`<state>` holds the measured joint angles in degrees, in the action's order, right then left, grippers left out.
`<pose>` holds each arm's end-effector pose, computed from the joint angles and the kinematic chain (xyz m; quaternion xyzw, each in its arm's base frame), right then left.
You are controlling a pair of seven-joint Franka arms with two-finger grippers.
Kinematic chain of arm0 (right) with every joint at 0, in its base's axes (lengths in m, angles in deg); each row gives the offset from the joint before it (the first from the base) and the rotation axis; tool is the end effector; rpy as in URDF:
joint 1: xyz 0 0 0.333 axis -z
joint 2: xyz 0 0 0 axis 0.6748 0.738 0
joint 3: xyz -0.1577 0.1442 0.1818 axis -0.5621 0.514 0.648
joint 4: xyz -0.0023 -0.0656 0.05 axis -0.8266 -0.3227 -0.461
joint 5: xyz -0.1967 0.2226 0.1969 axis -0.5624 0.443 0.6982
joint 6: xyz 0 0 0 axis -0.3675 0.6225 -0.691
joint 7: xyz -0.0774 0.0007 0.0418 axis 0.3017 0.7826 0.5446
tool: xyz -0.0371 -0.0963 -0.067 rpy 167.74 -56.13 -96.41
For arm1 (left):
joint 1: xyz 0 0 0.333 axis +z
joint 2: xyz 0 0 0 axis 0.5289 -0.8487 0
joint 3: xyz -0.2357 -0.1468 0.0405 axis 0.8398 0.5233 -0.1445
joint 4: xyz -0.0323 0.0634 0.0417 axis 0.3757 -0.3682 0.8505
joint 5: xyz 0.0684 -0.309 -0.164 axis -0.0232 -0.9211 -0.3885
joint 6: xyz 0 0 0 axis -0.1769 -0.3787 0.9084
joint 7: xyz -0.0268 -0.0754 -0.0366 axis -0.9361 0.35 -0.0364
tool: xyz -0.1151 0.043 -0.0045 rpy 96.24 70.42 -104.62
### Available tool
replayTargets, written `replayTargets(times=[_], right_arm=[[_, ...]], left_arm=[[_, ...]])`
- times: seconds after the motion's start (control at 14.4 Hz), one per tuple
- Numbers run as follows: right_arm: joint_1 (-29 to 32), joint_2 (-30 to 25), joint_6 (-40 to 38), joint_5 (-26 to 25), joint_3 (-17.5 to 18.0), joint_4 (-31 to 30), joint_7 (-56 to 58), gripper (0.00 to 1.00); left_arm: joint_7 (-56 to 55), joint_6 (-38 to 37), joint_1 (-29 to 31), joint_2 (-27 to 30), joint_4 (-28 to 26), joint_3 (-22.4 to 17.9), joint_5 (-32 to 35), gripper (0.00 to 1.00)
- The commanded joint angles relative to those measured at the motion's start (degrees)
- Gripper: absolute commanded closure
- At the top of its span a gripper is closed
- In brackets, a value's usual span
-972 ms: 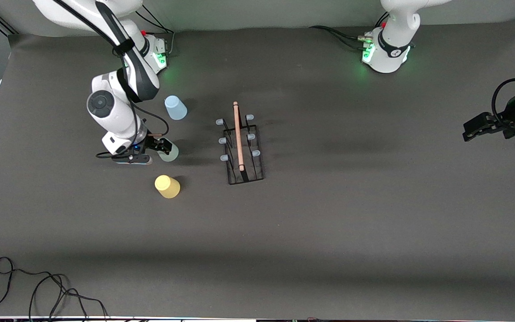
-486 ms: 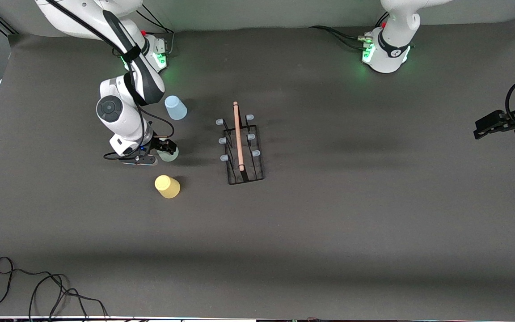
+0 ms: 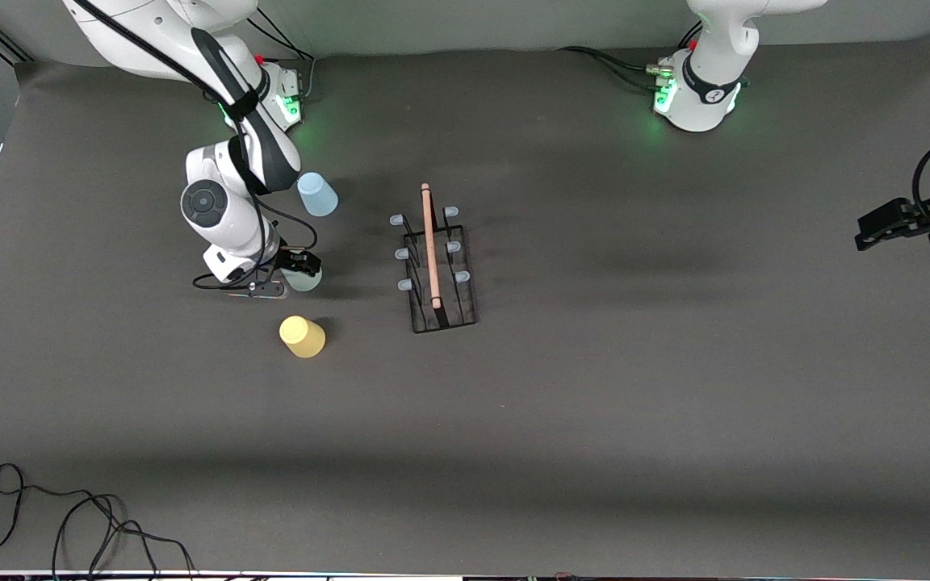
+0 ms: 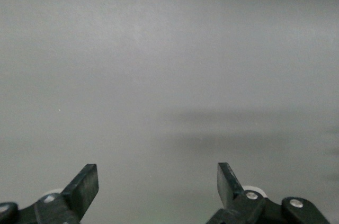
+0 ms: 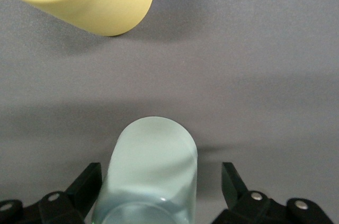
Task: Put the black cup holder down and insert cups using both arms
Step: 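Grasp the pale green cup with the right gripper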
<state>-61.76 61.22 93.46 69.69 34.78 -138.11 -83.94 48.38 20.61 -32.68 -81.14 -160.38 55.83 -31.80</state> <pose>0.4185 0.1246 0.1826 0.9967 -0.0659 -0.0466 0.0004 0.5158 0.0252 0.5320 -0.9998 -0.0014 0.0204 0.0028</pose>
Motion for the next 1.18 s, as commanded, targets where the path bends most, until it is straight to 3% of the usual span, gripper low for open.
replayTargets(times=[0.0,0.21,0.28,0.35,0.42,0.49,0.69,1.11], right_arm=[[-3.44,-0.01,-1.41,3.55,-0.25,0.36,-1.09,0.0],[-3.62,-0.18,-1.5,4.44,-0.26,0.28,-0.74,0.02],[-3.62,-0.27,-1.5,4.44,-0.34,0.28,-0.39,0.18],[-3.62,-0.53,-1.5,4.44,-0.34,0.28,-0.13,0.42],[-3.62,-0.62,-1.59,4.44,-0.43,0.28,-0.04,0.74],[-3.62,-0.88,-1.59,4.44,-0.43,0.28,0.14,1.0],[-3.62,-3.95,-4.29,4.35,-0.61,1.06,0.4,1.0],[-3.8,-13.54,-29.33,4.44,-0.52,13.44,-5.2,1.0]], left_arm=[[0.77,-3.08,-2.59,-0.21,1.91,-2.46,0.15,0.0],[-0.46,-3.17,-2.85,-0.21,1.82,-1.67,0.32,0.0],[-0.81,-3.25,-2.77,-0.21,2.0,-1.23,0.41,0.0],[-0.81,-3.25,-2.68,-0.21,2.09,-1.14,0.41,0.0],[-0.81,-3.25,-2.68,-0.21,2.17,-1.14,0.41,0.0],[-0.9,-3.34,-2.68,-0.29,2.17,-1.14,0.41,0.0],[-0.9,-3.78,-2.24,-0.56,2.61,-1.23,0.41,0.0],[-0.9,-2.91,-2.5,-1.17,3.76,-1.23,0.41,0.0]])
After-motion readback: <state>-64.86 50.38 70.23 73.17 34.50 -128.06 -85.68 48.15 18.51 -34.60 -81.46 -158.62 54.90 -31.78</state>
